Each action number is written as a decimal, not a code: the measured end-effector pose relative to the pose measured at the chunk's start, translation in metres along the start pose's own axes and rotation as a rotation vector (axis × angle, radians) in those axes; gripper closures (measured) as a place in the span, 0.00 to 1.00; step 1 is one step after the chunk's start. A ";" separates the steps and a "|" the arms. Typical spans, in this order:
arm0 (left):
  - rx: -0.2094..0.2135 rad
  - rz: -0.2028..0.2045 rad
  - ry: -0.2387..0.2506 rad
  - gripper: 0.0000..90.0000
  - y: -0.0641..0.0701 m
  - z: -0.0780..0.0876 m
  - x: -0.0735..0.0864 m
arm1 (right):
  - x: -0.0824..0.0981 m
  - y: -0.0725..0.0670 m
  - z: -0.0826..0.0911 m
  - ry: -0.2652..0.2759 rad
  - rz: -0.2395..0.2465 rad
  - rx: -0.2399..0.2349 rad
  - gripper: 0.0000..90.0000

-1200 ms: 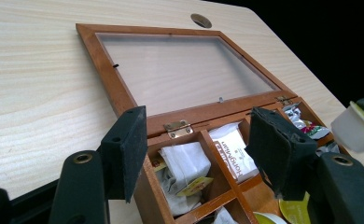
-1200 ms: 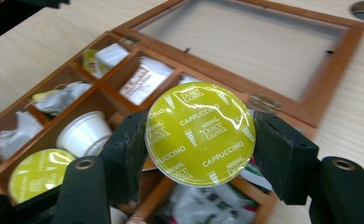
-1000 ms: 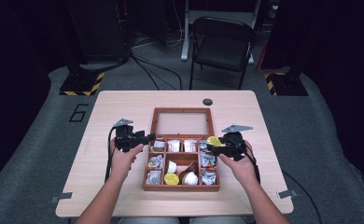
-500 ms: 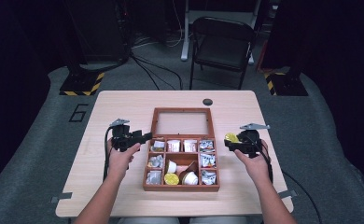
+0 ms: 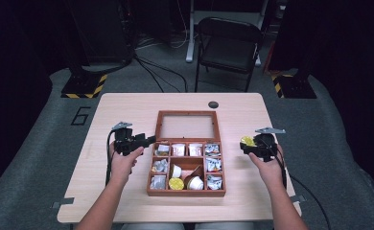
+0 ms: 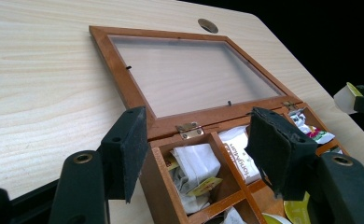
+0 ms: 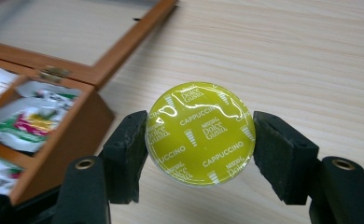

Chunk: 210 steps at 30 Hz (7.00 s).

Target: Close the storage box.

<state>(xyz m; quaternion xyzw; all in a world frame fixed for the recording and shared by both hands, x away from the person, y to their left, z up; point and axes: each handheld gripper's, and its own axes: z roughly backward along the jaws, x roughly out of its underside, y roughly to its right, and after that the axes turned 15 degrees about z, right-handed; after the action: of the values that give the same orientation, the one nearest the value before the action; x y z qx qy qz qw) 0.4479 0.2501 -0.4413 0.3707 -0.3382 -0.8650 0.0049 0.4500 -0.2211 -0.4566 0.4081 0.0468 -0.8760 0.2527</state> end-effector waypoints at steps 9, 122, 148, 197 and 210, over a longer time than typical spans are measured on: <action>0.001 0.002 -0.001 0.42 0.000 0.000 0.000 | 0.016 0.016 -0.009 -0.057 -0.016 0.087 0.41; -0.038 0.063 -0.088 0.43 -0.021 -0.080 -0.018 | -0.065 -0.042 -0.063 0.001 -0.004 -0.189 0.40; -0.086 0.082 -0.130 0.42 -0.031 -0.093 -0.015 | -0.063 -0.045 -0.095 -0.060 -0.081 -0.215 0.41; -0.044 0.146 -0.174 0.31 -0.037 -0.112 -0.018 | -0.064 -0.036 -0.121 -0.097 -0.220 -0.323 0.28; -0.023 0.159 -0.180 0.30 -0.039 -0.115 -0.019 | -0.066 -0.037 -0.123 -0.108 -0.241 -0.331 0.27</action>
<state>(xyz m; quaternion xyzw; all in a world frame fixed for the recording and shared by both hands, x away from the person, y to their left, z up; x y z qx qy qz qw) 0.5449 0.2186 -0.5097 0.2635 -0.3556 -0.8955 0.0474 0.5526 -0.1269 -0.4937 0.3049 0.2251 -0.9008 0.2118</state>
